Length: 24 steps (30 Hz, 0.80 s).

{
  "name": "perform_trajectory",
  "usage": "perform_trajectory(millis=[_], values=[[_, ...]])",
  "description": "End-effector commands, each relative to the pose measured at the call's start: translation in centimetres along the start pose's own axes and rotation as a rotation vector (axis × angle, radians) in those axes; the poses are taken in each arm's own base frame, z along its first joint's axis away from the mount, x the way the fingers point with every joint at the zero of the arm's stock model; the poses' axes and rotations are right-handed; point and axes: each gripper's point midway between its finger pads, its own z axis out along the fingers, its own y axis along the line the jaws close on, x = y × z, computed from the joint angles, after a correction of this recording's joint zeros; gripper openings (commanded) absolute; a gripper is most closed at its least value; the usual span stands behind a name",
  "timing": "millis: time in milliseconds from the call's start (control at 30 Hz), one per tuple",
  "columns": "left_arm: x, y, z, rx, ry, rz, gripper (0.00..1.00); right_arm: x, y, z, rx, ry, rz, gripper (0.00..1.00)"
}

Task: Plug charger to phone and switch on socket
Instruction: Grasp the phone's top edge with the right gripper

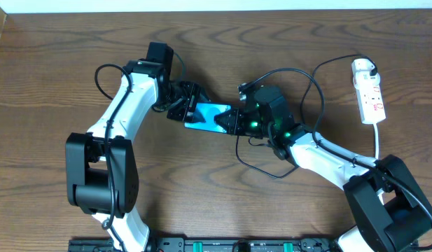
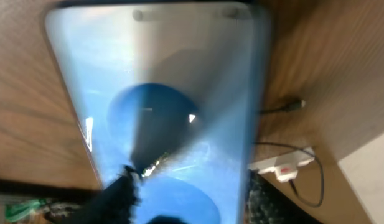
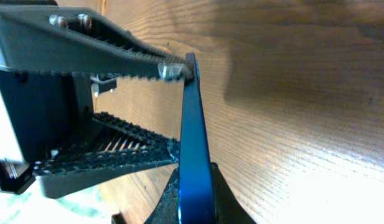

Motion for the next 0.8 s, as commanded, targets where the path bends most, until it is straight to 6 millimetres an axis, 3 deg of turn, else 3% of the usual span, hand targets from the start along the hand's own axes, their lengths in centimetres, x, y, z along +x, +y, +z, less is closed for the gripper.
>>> perform_trajectory(millis=[0,133,400,600,767], values=[[0.9,-0.5,-1.1,0.025,0.005,0.012,0.50,-1.3,1.2,-0.1,-0.038,-0.037,-0.045,0.01],[0.9,-0.5,-1.1,0.025,0.005,0.012,0.50,-2.5,1.5,-0.6,-0.070,-0.064,-0.031,0.01],[0.8,-0.7,-1.1,0.032,0.004,0.019,0.50,-5.3,-0.8,-2.4,-0.042,-0.125,0.020,0.01],[0.7,-2.4,-1.2,0.096,-0.011,0.177,0.50,-7.2,-2.0,-3.7,-0.035,-0.172,0.059,0.01],[0.5,-4.5,-1.5,0.174,-0.031,0.277,0.50,-9.7,-1.7,-5.0,-0.077,-0.253,0.079,0.01]])
